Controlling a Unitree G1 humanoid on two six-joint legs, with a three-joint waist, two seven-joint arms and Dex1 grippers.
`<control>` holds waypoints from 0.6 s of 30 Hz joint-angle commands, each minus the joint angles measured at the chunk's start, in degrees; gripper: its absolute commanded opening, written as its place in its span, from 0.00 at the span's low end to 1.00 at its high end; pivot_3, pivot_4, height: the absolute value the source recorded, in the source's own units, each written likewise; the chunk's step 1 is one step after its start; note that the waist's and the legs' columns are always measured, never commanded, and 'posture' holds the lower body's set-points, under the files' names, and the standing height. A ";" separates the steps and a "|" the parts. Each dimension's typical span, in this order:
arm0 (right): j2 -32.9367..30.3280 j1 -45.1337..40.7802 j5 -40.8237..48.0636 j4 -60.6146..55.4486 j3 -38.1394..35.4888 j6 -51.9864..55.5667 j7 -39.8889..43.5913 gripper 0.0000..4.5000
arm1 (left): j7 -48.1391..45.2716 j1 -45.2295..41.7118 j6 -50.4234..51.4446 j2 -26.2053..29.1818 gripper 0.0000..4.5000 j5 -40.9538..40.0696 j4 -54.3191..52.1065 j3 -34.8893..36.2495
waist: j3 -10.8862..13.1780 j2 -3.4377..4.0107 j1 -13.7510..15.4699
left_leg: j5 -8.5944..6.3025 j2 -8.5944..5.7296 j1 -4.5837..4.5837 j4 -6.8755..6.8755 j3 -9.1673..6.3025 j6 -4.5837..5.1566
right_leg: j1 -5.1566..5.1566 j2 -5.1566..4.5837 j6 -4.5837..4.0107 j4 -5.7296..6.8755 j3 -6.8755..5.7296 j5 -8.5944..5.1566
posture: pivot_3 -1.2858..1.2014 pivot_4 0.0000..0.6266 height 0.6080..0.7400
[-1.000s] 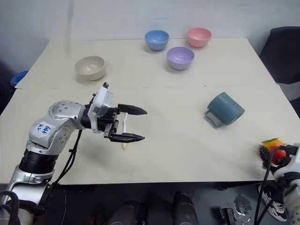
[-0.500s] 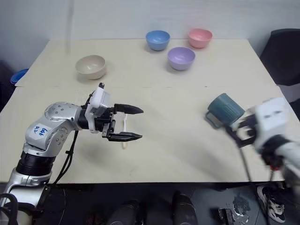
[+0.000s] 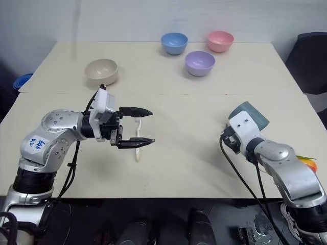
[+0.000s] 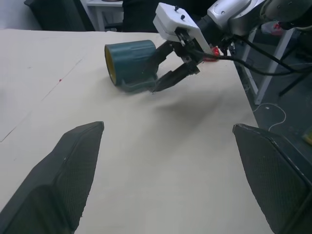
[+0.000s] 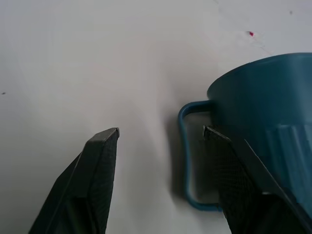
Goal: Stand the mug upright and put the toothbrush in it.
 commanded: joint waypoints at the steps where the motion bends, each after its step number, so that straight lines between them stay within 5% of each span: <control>1: 2.42 -3.96 -3.51 6.72 2.01 -3.10 0.77 0.66 | 0.94 0.79 0.25 0.85 1.00 -0.91 -3.60 2.04 | 0.00 0.00 -0.05 | 0.00 0.00 0.00 0.00 0.00 0.00 | 0.01 0.00 0.00 -0.01 0.00 0.00 | 0.52 0.24 1.00; 14: 4.17 -11.53 -11.04 22.95 5.54 -4.48 5.28 0.66 | 2.26 0.95 0.47 1.21 1.00 -0.50 -4.13 2.70 | 0.00 0.00 0.02 | 0.00 0.00 0.02 0.05 0.02 -0.01 | 0.03 -0.02 0.00 0.03 -0.01 0.00 | 0.52 0.24 1.00; 18: 4.37 -11.32 -10.96 23.33 5.08 -5.65 7.40 0.48 | 2.25 1.23 0.79 1.27 1.00 -0.76 -4.71 2.41 | 0.00 0.00 0.02 | 0.00 0.00 0.02 0.05 0.01 -0.01 | 0.04 -0.02 0.01 0.03 -0.01 0.00 | 0.52 0.24 1.00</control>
